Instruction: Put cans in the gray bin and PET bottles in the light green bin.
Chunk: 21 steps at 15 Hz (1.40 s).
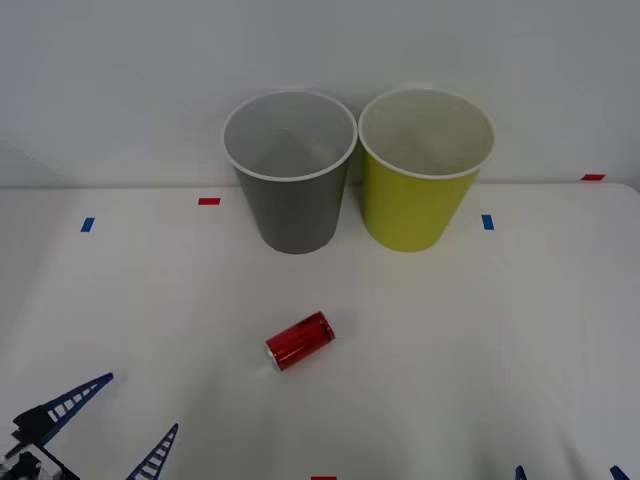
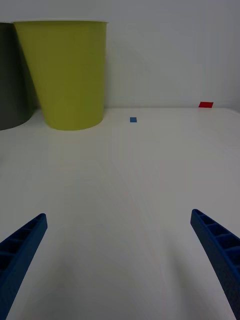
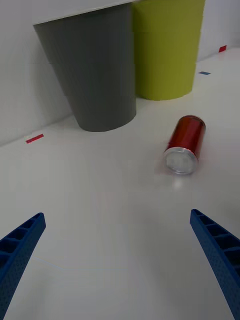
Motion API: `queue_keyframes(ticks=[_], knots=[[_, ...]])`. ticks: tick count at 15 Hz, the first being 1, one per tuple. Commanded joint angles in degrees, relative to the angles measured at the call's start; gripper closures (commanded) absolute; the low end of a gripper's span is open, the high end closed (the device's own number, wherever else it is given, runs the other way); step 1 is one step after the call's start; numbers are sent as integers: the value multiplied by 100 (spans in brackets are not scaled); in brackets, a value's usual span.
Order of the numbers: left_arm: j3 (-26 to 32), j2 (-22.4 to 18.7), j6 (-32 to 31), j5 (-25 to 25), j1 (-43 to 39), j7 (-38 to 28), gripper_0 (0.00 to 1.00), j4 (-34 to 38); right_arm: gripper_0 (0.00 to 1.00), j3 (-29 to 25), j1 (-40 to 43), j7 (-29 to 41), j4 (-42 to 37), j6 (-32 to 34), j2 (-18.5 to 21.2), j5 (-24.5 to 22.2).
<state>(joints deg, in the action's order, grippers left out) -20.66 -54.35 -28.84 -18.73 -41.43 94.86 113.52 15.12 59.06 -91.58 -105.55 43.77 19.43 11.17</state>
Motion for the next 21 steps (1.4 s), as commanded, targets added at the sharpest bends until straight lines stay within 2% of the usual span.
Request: queue_keyframes(ticks=[1, 3, 6, 8, 12, 16, 19, 21], knots=[[-26, -190, 405, -43, 249, 6, 0, 170, 0, 0, 0, 0, 0, 0, 0, 0], [-26, -278, 810, -26, 451, 6, 0, 311, 0, 0, 0, 0, 0, 0, 0, 0], [44, -392, 1979, -34, 583, -21, 0, 988, 0, 0, 0, 0, 0, 0, 0, 0], [229, -454, 3112, -52, 768, -29, 0, 1489, 0, 0, 0, 0, 0, 0, 0, 0], [299, -454, 4765, -78, 1348, -21, 0, 2051, 0, 0, 0, 0, 0, 0, 0, 0], [545, -428, 6980, -157, 1822, 32, 0, 3000, 0, 0, 0, 0, 0, 0, 0, 0], [545, -348, 7955, -553, 2394, 146, 0, 3185, 0, 0, 0, 0, 0, 0, 0, 0], [545, -129, 8623, -905, 2859, 595, 0, 3185, 0, 0, 0, 0, 0, 0, 0, 0]])
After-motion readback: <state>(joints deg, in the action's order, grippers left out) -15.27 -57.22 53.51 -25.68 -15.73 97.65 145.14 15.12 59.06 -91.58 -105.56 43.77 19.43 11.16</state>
